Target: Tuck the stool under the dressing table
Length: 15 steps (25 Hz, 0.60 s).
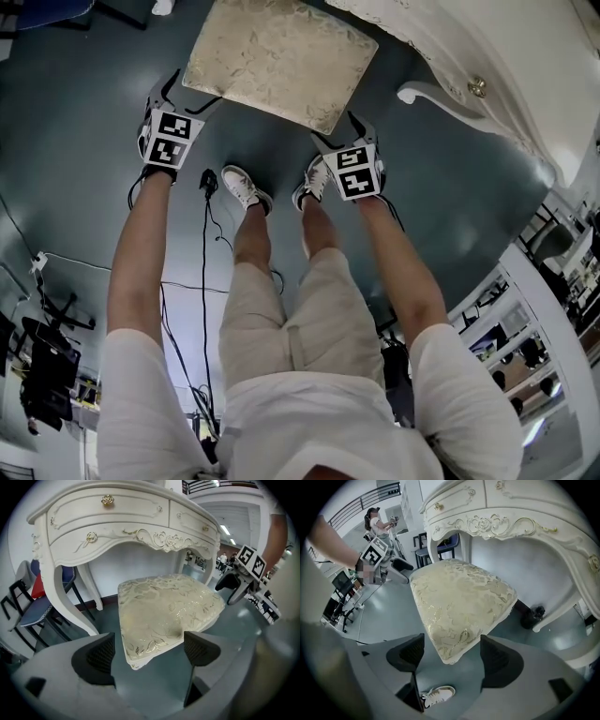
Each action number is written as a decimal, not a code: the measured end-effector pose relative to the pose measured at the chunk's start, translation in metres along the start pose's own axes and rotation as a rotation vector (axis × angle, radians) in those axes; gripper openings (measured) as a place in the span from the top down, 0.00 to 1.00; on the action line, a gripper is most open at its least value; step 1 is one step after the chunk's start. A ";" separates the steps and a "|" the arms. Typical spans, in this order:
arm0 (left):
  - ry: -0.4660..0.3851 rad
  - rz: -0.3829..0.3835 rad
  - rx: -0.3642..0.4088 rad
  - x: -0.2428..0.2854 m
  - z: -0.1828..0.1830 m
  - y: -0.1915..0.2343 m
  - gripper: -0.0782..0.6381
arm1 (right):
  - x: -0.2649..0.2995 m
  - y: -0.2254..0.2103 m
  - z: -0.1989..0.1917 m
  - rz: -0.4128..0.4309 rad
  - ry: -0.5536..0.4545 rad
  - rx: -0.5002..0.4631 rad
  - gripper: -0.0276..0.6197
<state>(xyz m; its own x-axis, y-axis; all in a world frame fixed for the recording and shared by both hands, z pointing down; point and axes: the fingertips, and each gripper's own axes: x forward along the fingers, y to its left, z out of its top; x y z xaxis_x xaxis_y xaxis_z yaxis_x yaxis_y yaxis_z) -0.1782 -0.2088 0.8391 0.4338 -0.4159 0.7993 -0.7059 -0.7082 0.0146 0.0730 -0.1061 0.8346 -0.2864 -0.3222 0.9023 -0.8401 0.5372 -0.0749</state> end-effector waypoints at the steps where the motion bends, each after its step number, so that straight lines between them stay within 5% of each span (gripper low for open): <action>1: -0.001 -0.007 -0.004 0.000 0.002 0.002 0.23 | 0.003 0.000 -0.001 0.000 0.007 -0.012 0.38; 9: 0.012 -0.092 0.085 0.013 -0.007 -0.004 0.30 | 0.016 -0.005 -0.003 -0.019 0.035 0.016 0.38; 15: 0.029 -0.092 0.055 0.011 -0.007 -0.007 0.30 | 0.020 0.004 -0.005 0.008 0.036 0.010 0.36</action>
<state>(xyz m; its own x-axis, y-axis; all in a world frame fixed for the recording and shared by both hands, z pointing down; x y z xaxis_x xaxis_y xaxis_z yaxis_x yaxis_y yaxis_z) -0.1722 -0.2040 0.8526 0.4779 -0.3316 0.8134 -0.6319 -0.7730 0.0562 0.0662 -0.1062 0.8545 -0.2761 -0.2897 0.9164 -0.8427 0.5315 -0.0858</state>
